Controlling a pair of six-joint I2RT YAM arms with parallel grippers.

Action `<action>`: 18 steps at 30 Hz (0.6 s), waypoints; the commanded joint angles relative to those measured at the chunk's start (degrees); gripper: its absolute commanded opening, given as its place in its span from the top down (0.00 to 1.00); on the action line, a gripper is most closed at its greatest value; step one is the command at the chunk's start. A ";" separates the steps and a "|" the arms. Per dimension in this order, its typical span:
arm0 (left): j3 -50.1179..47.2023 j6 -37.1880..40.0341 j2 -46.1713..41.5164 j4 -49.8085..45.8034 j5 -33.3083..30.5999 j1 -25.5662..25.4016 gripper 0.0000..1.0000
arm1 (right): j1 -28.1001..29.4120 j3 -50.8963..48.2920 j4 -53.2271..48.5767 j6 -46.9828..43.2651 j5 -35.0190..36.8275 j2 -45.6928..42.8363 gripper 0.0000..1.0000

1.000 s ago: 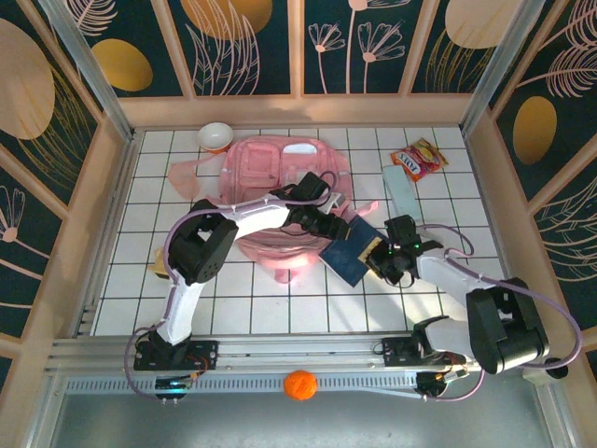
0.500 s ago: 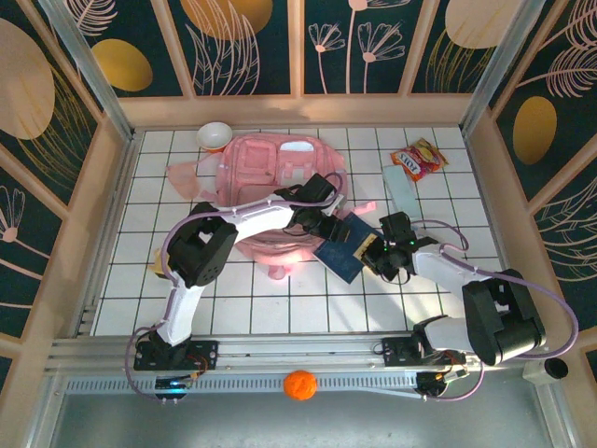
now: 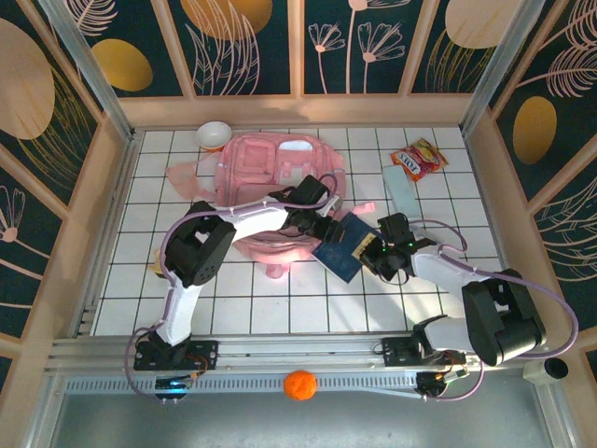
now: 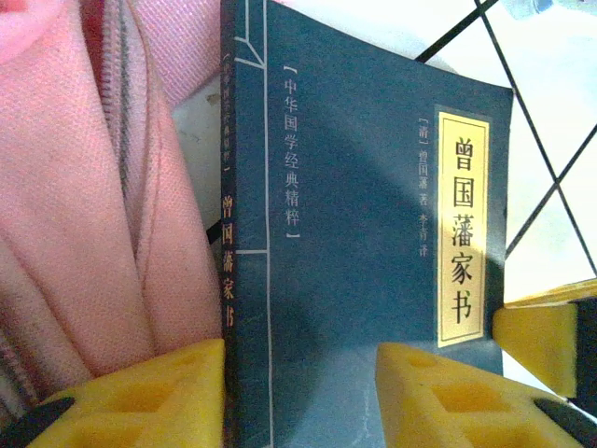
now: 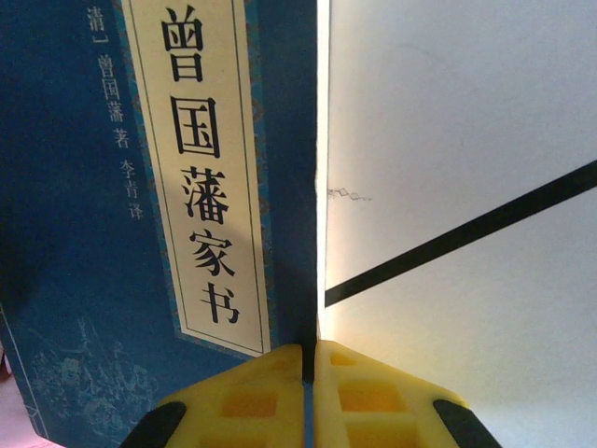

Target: Pack the student bag

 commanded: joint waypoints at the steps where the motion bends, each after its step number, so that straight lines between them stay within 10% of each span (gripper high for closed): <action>1: -1.68 -3.03 -2.05 -1.31 10.38 -2.09 0.59 | 1.06 -1.00 3.76 1.10 -0.73 -0.33 0.92; 18: -6.09 -11.98 -4.31 13.76 24.94 -2.93 0.60 | 0.83 -4.38 5.29 2.79 -0.72 -6.06 0.91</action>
